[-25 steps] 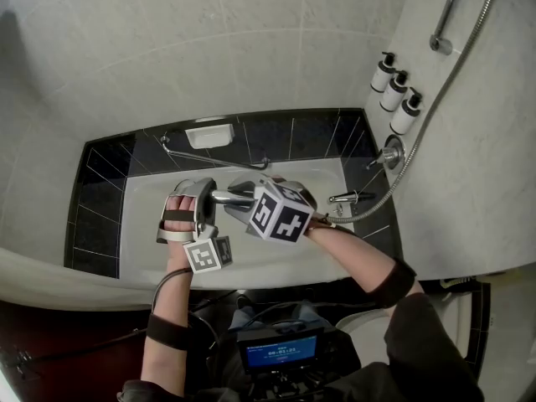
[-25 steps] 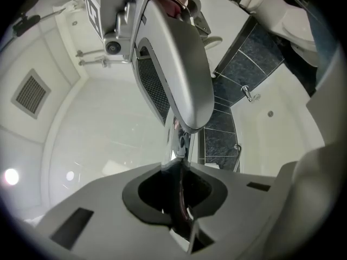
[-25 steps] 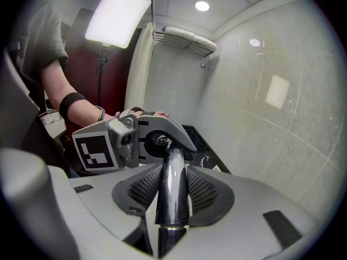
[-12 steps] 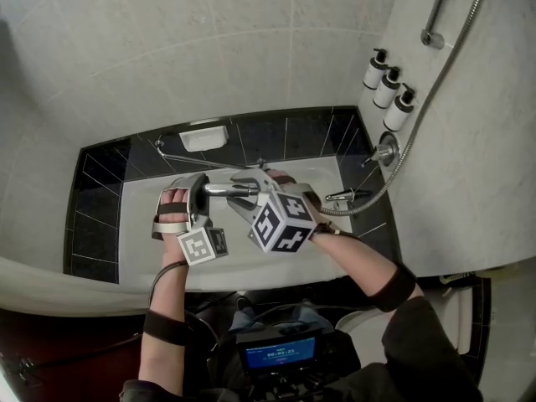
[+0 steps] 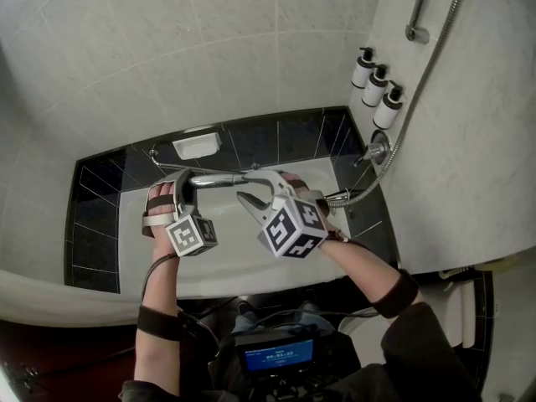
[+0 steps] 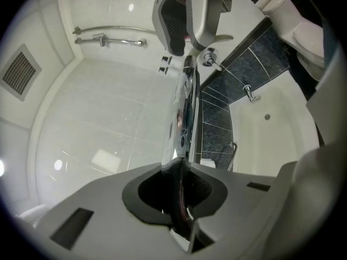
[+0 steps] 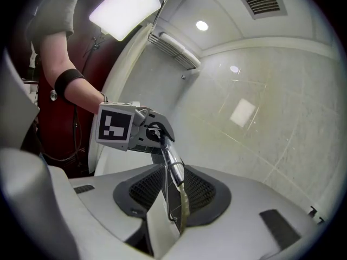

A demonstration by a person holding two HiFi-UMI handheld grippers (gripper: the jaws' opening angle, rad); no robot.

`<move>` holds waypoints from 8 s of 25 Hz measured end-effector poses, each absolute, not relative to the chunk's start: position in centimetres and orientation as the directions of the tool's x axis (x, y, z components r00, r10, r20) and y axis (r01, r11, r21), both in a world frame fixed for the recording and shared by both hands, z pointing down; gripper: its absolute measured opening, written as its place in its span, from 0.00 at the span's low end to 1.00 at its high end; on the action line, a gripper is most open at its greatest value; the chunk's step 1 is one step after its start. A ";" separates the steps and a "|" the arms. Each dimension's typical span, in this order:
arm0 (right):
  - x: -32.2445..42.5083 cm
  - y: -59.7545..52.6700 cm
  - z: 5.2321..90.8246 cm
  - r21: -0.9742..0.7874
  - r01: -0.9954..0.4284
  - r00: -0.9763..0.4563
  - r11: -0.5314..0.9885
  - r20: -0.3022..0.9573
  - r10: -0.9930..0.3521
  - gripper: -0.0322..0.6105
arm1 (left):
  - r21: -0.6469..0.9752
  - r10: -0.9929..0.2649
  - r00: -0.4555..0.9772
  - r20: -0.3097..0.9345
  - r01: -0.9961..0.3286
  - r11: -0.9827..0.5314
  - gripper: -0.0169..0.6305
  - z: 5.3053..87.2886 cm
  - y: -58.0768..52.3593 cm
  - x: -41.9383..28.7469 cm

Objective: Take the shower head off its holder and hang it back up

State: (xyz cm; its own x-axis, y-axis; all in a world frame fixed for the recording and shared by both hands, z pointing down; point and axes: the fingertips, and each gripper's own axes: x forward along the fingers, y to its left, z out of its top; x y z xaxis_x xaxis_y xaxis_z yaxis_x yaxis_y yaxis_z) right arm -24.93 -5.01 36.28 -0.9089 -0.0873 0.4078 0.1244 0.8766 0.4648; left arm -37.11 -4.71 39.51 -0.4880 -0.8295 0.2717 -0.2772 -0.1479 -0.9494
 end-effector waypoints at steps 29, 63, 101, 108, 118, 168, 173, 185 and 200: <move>-11.4 -14.1 48.5 0.298 -0.160 -0.745 0.941 0.589 -0.313 0.08 | -0.967 -0.847 -0.466 0.255 -0.144 -0.212 0.10 14.8 -18.3 -39.0; -3.9 -21.8 50.1 0.210 -0.310 -0.707 0.927 0.601 -0.373 0.08 | -0.952 -0.862 -0.501 0.084 0.214 -0.217 0.10 -23.0 -36.9 -26.3; -0.2 -29.1 43.8 0.098 -0.446 -0.760 0.890 0.482 -0.435 0.08 | -0.862 -0.865 -0.499 -0.057 0.462 -0.210 0.11 -32.2 -44.4 -12.8; 0.3 -28.9 44.0 0.094 -0.447 -0.756 0.890 0.491 -0.432 0.08 | -0.836 -0.875 -0.477 -0.086 0.512 -0.197 0.11 -31.9 -45.6 -10.8; 0.7 -29.5 44.8 0.080 -0.454 -0.755 0.887 0.493 -0.432 0.08 | -0.800 -0.893 -0.430 -0.136 0.578 -0.157 0.11 -31.5 -45.8 -9.9; -6.4 -22.2 45.4 0.102 -0.361 -0.775 0.927 0.520 -0.359 0.08 | -0.967 -0.971 -0.218 -0.099 0.252 0.042 0.03 -13.7 -26.1 -19.9; -7.7 -21.2 43.9 0.111 -0.382 -0.773 0.918 0.506 -0.383 0.08 | -0.997 -0.971 -0.233 0.051 -0.075 -0.034 0.03 -3.8 -21.9 -26.9; -12.2 -19.3 43.1 0.067 -0.393 -0.808 0.917 0.451 -0.379 0.08 | -0.611 -0.953 -0.200 0.229 -0.792 0.019 0.03 19.1 -11.0 -35.4; -15.1 -19.5 40.1 -0.064 -0.409 -0.865 0.910 0.346 -0.364 0.08 | -0.140 -0.897 -0.252 0.362 -0.967 0.215 0.03 38.9 -2.7 -39.2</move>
